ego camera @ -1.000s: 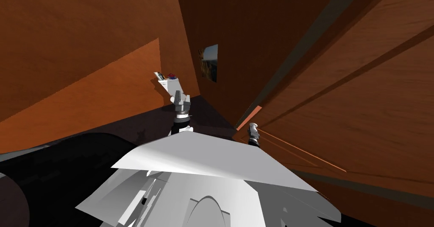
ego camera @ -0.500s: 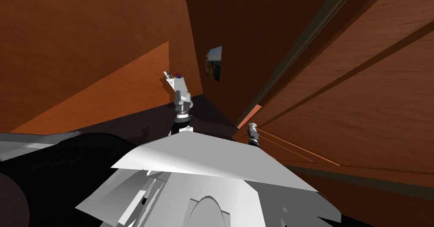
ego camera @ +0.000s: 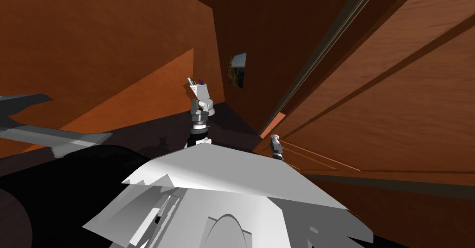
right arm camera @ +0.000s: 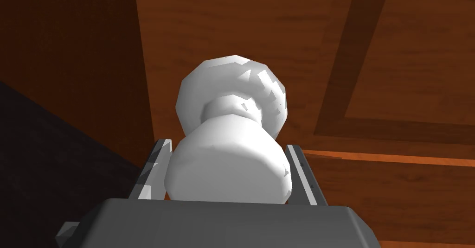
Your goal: Pull the door open
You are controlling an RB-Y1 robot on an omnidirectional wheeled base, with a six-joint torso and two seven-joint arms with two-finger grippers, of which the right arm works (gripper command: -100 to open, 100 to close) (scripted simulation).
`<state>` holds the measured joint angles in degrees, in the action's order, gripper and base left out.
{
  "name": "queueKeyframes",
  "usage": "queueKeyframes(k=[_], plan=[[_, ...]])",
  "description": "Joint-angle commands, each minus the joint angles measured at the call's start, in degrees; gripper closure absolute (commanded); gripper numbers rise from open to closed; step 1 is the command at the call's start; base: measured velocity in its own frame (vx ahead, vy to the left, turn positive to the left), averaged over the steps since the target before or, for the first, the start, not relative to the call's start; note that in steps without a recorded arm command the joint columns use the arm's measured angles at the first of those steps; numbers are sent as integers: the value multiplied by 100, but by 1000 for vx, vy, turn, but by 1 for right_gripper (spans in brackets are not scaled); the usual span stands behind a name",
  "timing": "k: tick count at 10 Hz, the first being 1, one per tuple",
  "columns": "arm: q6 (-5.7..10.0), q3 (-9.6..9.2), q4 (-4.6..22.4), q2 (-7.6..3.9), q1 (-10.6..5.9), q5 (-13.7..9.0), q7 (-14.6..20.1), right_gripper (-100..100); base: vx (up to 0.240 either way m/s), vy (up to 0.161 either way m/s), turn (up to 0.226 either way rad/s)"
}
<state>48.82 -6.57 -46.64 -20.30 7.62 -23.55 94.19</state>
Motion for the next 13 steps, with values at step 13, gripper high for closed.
queueKeyframes(k=[13], plan=[[633, -583, -36, -537, 456, 354, 738, 100, -186, -33, 95]])
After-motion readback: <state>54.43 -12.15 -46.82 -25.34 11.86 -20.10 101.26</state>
